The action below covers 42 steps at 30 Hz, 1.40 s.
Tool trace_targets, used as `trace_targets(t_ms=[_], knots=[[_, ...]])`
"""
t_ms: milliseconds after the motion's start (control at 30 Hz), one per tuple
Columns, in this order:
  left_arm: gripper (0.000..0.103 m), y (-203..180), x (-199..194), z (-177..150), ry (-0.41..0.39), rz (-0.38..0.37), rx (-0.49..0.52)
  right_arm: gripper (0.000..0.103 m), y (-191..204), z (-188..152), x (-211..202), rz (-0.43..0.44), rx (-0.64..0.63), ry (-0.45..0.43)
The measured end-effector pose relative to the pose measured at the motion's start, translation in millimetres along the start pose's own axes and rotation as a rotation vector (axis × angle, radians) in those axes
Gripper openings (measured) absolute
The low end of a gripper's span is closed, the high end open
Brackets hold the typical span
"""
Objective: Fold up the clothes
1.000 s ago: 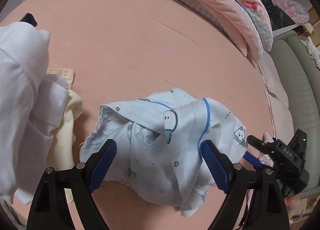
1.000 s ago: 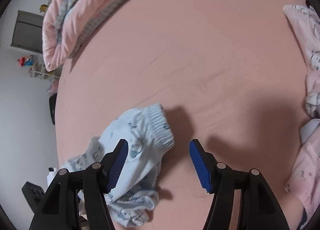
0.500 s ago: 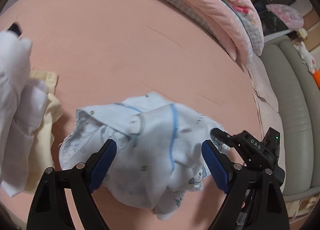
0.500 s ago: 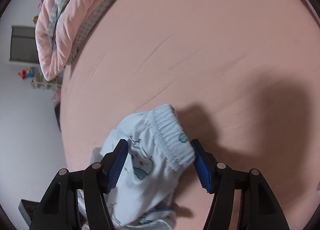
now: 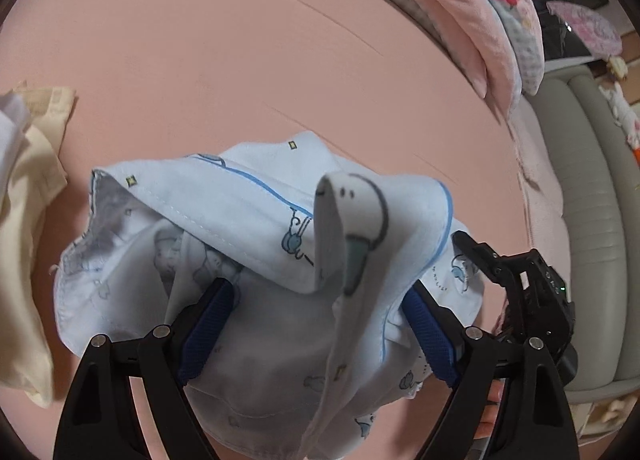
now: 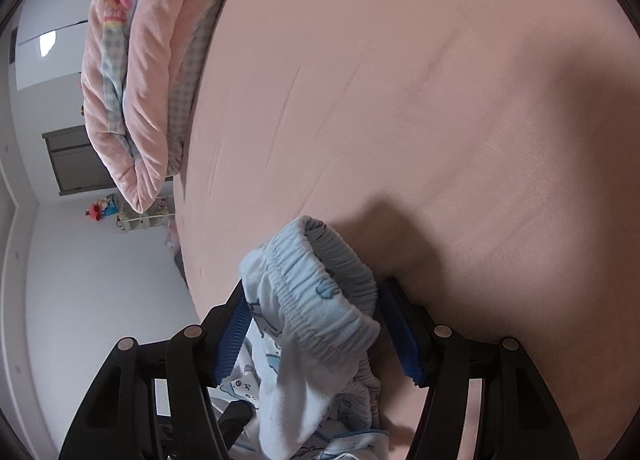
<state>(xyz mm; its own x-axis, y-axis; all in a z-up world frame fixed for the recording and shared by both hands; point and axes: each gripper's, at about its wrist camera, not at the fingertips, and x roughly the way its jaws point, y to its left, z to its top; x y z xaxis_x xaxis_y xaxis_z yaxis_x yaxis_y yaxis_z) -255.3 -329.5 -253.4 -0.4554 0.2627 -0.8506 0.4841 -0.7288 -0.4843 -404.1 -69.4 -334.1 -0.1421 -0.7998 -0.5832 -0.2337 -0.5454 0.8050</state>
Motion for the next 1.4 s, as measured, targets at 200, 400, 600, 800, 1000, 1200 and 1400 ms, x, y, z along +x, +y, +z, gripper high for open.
trace_targets(t_ms=[200,400,600,800,1000,1200,1400], knots=[[0.042,11.4,13.6,-5.8,0.020,-0.037,-0.043,0.061,15.9,-1.7,10.2,-0.078,-0.057,-0.005],[0.027,9.5,5.3,-12.6,-0.033,-0.022,0.005,0.030,23.9,-12.4,8.6,-0.186,-0.143,-0.061],[0.023,3.2,-15.1,-11.8,-0.093,0.008,0.094,0.025,24.7,-18.8,5.8,-0.160,-0.159,-0.087],[0.022,3.4,-27.0,-4.6,-0.107,-0.011,0.099,0.025,45.1,-25.3,-1.7,-0.163,-0.216,-0.105],[0.022,-5.3,-46.1,0.9,-0.127,-0.046,0.116,0.023,81.2,-40.8,-22.1,-0.182,-0.346,-0.154],[0.022,-11.5,-89.1,-4.5,-0.177,-0.082,0.182,0.023,118.8,-54.9,-46.2,-0.160,-0.416,-0.198],[0.022,-19.1,-123.4,-3.9,-0.247,-0.094,0.206,0.023,143.8,-71.0,-89.6,-0.166,-0.469,-0.258]])
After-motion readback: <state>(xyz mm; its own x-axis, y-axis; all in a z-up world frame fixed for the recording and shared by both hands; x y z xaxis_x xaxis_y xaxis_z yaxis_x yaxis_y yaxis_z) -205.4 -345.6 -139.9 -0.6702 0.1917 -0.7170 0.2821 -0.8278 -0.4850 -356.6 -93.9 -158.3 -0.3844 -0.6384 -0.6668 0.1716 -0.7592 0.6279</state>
